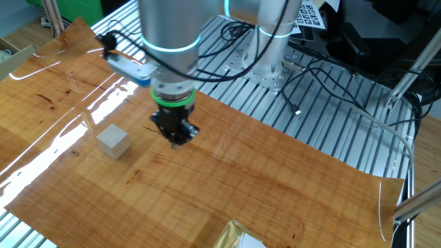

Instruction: Approach and touch the side of the small block

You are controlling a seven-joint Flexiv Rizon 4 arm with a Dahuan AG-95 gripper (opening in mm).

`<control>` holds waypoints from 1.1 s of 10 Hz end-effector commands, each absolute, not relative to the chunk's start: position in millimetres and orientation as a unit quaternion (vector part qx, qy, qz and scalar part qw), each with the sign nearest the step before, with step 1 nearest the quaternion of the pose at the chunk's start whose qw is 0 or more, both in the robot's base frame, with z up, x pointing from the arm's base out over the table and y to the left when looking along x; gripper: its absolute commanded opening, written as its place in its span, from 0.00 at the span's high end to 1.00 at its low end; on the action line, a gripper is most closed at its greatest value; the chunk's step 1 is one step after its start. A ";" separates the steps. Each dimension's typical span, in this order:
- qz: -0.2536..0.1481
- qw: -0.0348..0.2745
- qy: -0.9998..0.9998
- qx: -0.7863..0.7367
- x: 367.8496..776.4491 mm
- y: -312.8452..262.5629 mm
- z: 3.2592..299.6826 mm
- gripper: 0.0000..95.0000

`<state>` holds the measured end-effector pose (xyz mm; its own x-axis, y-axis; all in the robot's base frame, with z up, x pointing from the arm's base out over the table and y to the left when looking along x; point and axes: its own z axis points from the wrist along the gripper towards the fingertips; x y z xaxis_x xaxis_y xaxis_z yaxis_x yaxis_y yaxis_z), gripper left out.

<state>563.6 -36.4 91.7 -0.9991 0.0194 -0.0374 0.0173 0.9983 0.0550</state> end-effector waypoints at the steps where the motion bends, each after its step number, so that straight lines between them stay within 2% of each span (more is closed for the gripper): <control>1: 0.025 0.019 1.000 0.001 569.6 -49.5 86.8 1.00; 11: 0.019 0.020 0.999 -0.020 592.0 -101.5 66.4 1.00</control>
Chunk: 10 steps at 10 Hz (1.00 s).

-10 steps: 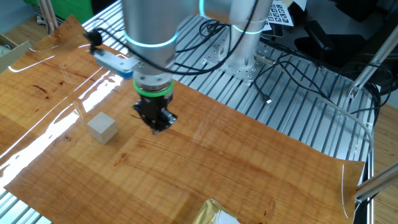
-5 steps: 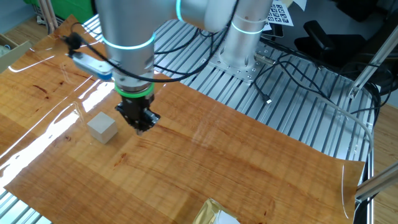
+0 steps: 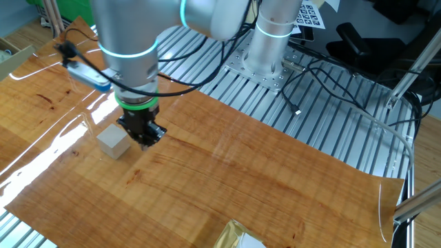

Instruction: Approach and touch the side of the small block

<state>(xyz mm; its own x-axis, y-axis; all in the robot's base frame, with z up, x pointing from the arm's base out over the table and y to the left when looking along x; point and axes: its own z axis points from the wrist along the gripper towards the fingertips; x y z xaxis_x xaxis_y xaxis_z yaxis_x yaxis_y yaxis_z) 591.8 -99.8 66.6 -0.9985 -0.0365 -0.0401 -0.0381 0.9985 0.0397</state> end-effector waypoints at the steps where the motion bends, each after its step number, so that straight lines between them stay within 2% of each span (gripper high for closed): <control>1: 0.019 0.020 0.999 -0.022 594.9 -106.5 65.5 1.00; 10: 0.016 0.016 0.999 -0.023 599.5 -125.9 68.9 1.00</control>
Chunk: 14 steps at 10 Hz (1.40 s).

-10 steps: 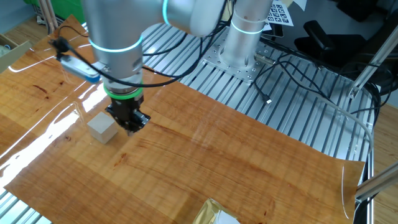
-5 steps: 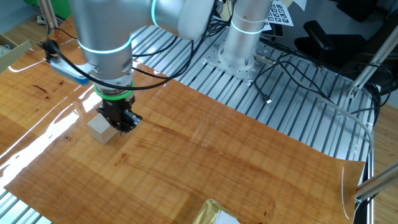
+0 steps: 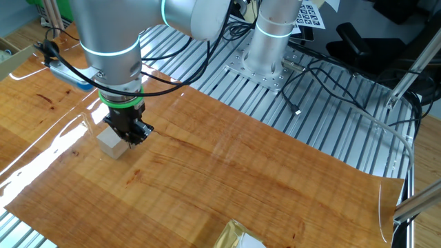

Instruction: Approach and touch the side of the small block

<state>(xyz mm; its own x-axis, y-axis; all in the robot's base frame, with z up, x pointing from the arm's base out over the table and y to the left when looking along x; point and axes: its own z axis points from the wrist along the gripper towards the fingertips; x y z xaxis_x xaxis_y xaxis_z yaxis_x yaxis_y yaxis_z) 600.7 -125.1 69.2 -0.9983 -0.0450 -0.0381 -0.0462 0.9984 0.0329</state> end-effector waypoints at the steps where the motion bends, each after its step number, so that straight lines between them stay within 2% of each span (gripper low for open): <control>1: 0.016 0.016 0.999 -0.022 599.4 -125.8 68.9 1.00; 5: 0.025 0.011 1.000 -0.014 599.5 -125.9 68.9 1.00; 14: 0.026 0.005 0.994 0.110 599.5 -125.9 68.9 1.00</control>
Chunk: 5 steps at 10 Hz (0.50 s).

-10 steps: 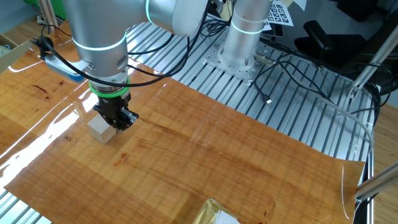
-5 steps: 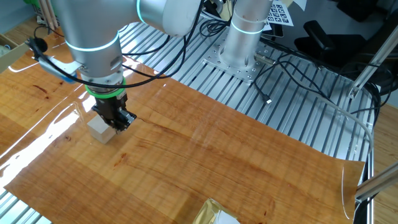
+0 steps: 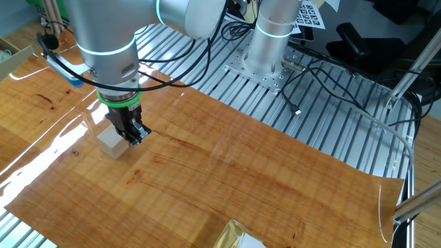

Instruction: Approach and touch the side of the small block

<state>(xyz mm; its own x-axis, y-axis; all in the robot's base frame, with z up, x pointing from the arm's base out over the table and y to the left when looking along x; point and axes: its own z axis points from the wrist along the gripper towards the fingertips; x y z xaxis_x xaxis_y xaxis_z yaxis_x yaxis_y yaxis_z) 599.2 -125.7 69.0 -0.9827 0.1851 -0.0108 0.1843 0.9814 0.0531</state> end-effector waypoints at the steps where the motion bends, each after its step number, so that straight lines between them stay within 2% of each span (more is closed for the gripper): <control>1: 0.026 0.004 0.993 0.115 599.5 -125.9 68.9 1.00; 5: 0.027 0.004 0.994 0.108 599.5 -125.9 68.9 1.00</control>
<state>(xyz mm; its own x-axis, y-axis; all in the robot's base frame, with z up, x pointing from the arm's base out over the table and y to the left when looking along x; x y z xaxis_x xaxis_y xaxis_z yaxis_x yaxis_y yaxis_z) 599.6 -125.6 68.8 -0.9765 0.2153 -0.0035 0.2148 0.9751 0.0553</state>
